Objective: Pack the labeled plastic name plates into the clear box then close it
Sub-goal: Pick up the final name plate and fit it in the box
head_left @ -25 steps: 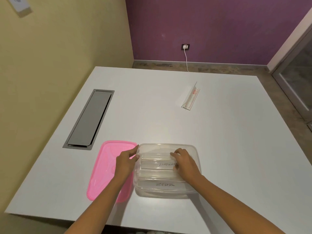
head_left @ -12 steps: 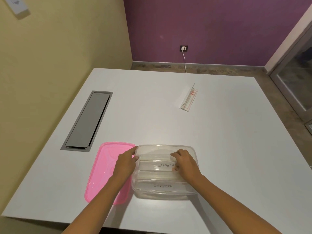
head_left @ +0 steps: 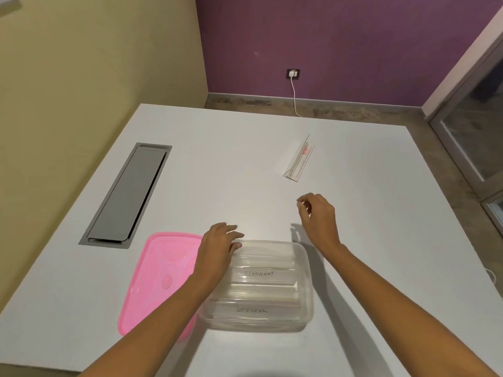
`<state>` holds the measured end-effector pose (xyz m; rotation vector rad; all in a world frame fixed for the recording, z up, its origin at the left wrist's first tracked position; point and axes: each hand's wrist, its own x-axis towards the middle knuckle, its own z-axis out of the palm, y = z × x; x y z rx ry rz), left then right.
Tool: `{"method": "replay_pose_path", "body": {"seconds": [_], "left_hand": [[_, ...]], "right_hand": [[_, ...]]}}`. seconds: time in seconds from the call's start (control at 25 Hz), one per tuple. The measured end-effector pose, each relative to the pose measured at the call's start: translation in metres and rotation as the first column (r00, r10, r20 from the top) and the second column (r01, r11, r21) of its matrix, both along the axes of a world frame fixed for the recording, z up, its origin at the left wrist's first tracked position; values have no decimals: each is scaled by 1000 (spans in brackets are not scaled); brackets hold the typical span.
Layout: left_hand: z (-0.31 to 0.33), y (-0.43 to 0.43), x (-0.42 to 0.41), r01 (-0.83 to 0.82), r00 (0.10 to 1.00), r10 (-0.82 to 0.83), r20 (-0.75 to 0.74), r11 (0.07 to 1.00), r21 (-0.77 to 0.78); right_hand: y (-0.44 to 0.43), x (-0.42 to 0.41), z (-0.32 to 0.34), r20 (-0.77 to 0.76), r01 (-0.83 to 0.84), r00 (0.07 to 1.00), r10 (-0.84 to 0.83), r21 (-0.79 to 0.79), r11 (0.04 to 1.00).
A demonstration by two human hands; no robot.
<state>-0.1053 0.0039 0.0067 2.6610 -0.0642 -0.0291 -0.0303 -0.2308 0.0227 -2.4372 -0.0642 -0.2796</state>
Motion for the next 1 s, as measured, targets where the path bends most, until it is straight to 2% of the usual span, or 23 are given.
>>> {"method": "replay_pose_path", "body": {"seconds": [0.16,0.32,0.48,0.64,0.84,1.0], "left_hand": [[2,3,7,-14,995,9,-96,998,-55],[5,9,14,-13,983,2,-184,998,-57],[6,10,19,-19,976,6,-219,998,-60],[0,12,20,-45,969,23,-247,995,-85],[-4,13,22,-59,963,27,-267,992,-114],[-5,14,21,-51,962,13,-274,990,-133]], "right_hand": [[-5,64,-12,-173,62,983,-59,11,998],[-1,118,-24,-257,113,960,-109,3,994],[7,165,-33,-394,225,897,-198,22,974],[14,199,-44,-477,339,834,-279,43,940],[18,220,-52,-503,393,800,-329,23,919],[11,213,-53,-536,524,737,-412,67,849]]}}
